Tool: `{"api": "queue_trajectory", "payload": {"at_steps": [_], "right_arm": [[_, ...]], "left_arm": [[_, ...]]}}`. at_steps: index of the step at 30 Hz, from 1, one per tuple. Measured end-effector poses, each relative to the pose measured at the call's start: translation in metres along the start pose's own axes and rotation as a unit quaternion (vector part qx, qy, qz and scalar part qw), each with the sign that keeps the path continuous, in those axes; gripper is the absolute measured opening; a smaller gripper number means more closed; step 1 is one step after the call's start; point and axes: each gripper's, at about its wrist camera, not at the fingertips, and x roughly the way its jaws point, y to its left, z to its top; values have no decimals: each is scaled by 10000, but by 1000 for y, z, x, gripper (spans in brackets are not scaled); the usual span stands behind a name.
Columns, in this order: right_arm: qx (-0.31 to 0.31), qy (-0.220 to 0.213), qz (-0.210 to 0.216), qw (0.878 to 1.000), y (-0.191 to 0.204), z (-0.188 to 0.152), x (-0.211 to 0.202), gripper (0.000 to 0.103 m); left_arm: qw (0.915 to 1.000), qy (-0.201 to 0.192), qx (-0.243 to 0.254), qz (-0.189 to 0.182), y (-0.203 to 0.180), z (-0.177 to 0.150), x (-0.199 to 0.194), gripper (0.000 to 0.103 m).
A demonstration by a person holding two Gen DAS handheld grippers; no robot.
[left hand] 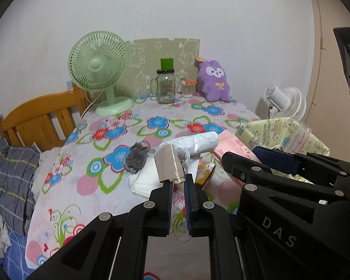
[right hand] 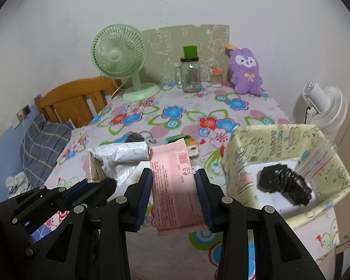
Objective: Organize soft objects
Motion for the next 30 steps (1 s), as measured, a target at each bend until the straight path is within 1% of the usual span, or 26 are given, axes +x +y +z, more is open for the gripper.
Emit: {"api": "queue_trajectory", "payload": {"at_steps": [11, 30], "right_arm": [[141, -231, -109, 9996, -19, 20, -18, 42], [353, -437, -428, 9975, -63, 40, -33, 42]], "left_arm": [[9996, -213, 176, -67, -21, 24, -7, 7], [9979, -329, 439, -343, -62, 52, 4, 7]]}}
